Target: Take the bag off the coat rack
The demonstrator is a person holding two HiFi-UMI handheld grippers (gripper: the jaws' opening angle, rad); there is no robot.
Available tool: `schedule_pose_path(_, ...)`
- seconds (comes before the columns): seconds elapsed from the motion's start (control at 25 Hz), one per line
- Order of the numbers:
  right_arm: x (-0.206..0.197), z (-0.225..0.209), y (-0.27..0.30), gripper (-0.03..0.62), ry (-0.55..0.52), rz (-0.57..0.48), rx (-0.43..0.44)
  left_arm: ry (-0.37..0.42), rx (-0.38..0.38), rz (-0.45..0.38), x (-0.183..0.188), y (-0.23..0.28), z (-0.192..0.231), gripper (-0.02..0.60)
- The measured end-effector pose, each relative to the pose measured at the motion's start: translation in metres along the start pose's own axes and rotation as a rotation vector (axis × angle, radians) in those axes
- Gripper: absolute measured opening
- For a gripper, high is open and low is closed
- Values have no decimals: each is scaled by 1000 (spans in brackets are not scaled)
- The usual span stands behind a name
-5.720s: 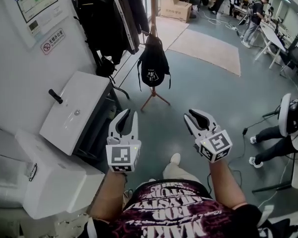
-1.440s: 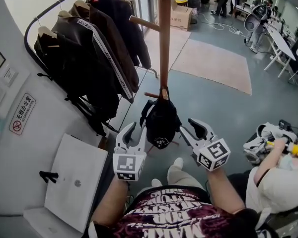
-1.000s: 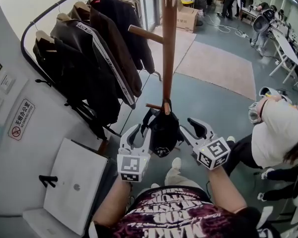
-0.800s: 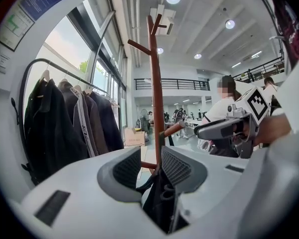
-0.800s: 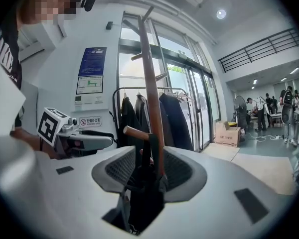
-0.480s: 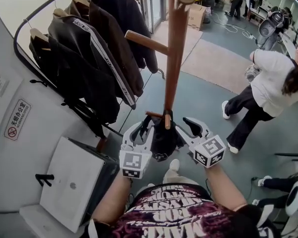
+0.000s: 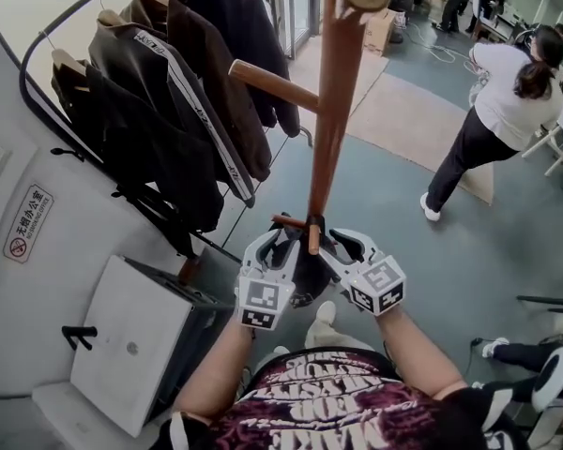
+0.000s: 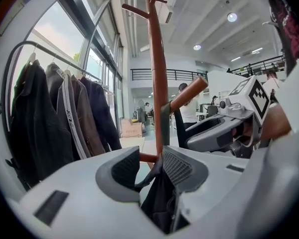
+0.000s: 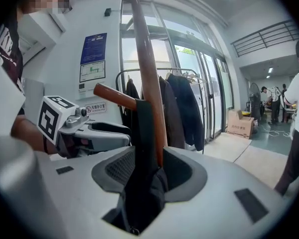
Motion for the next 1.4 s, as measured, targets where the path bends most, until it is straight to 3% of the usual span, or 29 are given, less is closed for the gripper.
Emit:
schedule_pose_path(0.48,-20,-7,9,133,95,-29,-5,-19,-31,-43,-3,5,-10,135)
schedule_pose_path(0.64,-23,-2,11,98,90,-29,-11,11,-50,-19,-7,14,-21,135)
schedule_pose_path(0.88,-25,-2,13,75,87,-39,-23,14,-12,28,-21,29,-21,133)
schedule_pose_path(1.24,-25,1,14,9,43,-1,-82,-14,3,23,-24,32,-17,74)
schedule_pose_path(1.4,-25,2,8,8,89,-7,-75,-34,-6,31,-25,25,-19,64)
Point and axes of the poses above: the fingertips, and each gripper's own axes: y forward along the fingers, z to its left, x out of its top, the point moved 4 cm from there along -y, backward along the fingers, and after that the axes turned 5 degrees about -y, right-handed, at the moved point
